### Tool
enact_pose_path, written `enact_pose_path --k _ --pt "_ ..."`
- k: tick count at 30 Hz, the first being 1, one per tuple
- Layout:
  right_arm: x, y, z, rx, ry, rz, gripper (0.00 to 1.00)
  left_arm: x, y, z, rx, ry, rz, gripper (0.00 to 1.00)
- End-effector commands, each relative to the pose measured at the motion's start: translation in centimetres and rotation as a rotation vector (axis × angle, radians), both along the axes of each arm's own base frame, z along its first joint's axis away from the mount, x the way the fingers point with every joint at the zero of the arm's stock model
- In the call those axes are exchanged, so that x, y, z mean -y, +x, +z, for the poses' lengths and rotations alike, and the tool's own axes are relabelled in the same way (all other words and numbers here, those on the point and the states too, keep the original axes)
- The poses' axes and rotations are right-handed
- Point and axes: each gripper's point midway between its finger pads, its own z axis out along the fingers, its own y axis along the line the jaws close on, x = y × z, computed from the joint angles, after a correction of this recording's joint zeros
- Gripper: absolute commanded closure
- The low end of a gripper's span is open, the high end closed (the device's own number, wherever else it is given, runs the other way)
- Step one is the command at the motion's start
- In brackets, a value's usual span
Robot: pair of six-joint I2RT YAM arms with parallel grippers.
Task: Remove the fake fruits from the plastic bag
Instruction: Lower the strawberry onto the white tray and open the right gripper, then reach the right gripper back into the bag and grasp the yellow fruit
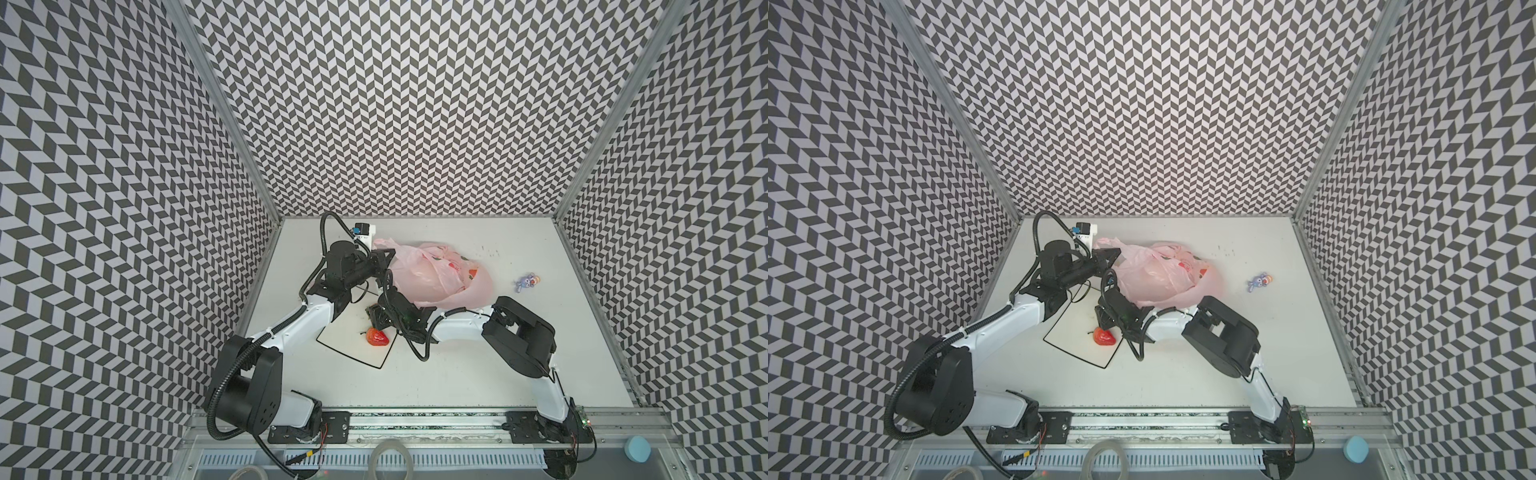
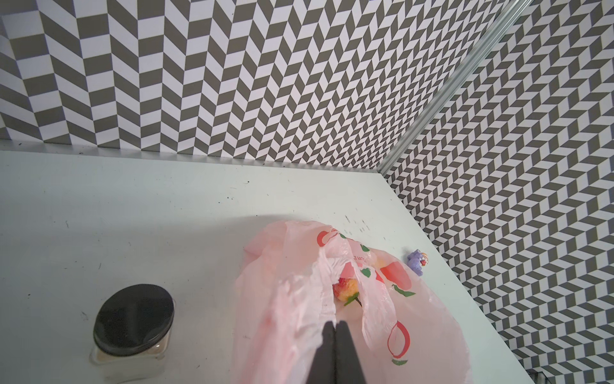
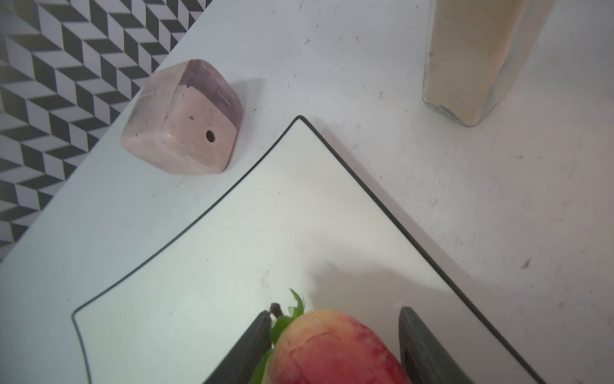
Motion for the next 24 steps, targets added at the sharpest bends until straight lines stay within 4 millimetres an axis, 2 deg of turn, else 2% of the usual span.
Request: enact_pose_path --k 1,6,9,13,19,24 --pt "-1.2 -0.5 0.2 -0.007 0.013 0.047 0.33 -0.1 -0.8 1.2 0.039 -0.014 -0.018 1.00" --pt "-1.2 -1.0 1.8 0.020 0.038 0.088 0.20 0.1 -0.9 1.2 0.038 -0.017 -0.033 1.00" --pt "-1.2 -1.8 3.7 0.043 0.077 0.137 0.13 0.2 -1.0 1.2 0.035 -0.018 -0.036 1.00" --pt "-0.6 -3.1 6.6 0.080 0.127 0.185 0.09 0.1 -1.2 1.4 0.038 -0.026 -0.034 1.00" --pt "1.7 -5.2 11.4 0.165 0.190 0.233 0.09 0.2 -1.1 2.0 0.051 -0.031 -0.037 1.00" --pt "5.0 -7.2 15.1 0.239 0.227 0.251 0.11 0.4 -1.0 2.2 0.050 -0.036 -0.042 1.00"
